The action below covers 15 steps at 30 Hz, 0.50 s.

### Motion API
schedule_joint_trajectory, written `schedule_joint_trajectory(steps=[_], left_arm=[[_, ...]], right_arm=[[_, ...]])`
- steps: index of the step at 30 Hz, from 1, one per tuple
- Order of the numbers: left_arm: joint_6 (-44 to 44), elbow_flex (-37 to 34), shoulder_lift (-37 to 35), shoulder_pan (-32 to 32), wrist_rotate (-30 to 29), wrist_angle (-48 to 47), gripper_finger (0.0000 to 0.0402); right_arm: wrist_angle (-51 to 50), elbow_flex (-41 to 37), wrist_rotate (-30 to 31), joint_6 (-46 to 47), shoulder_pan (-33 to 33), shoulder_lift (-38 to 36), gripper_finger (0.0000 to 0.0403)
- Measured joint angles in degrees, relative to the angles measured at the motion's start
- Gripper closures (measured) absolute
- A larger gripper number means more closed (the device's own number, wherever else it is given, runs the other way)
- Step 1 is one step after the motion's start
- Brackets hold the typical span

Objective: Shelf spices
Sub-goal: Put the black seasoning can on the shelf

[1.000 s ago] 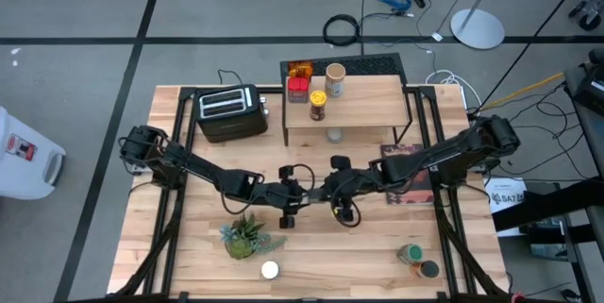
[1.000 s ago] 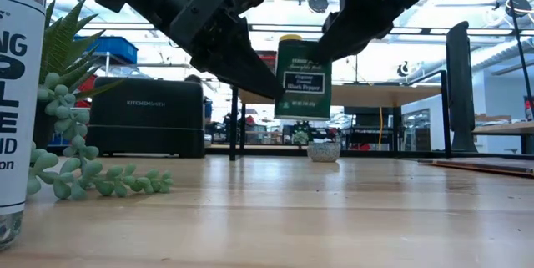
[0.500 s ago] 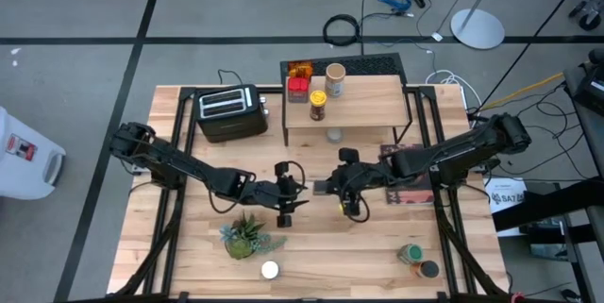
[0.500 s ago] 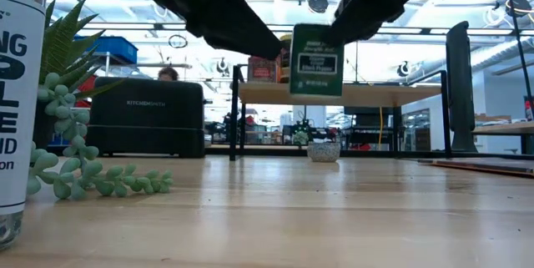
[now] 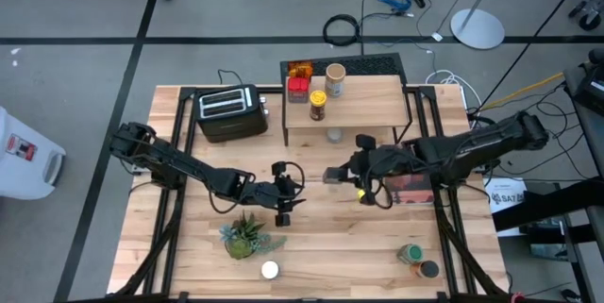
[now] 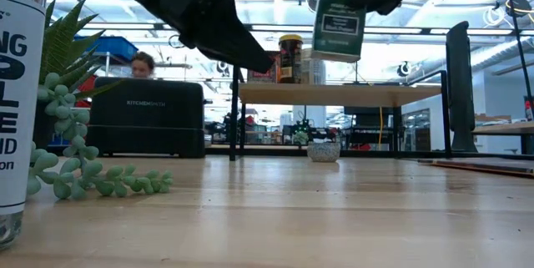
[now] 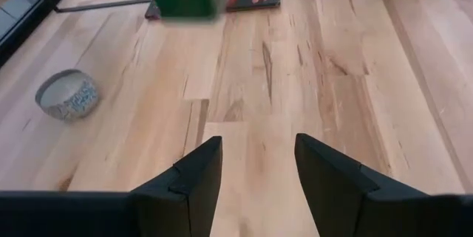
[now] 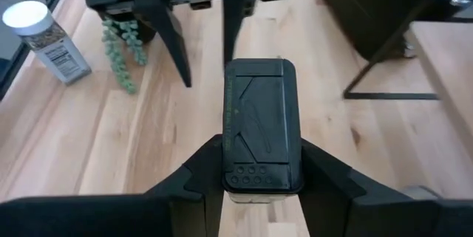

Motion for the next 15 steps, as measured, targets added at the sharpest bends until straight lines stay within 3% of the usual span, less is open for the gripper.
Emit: schedule_joint_trajectory(steps=[8,15], left_arm=[[0.09,-0.08,0.00,0.00,0.01,-0.03,0.0220],[0.60,-0.08,0.00,0.00,1.03,0.00,0.0220]], right_arm=[[-4.93,0.00,-0.97,-2.39,-4.58,-5.18,0.0281],[-8.71,0.82,-5.54,-5.59,-11.40,-8.56,0.0283]])
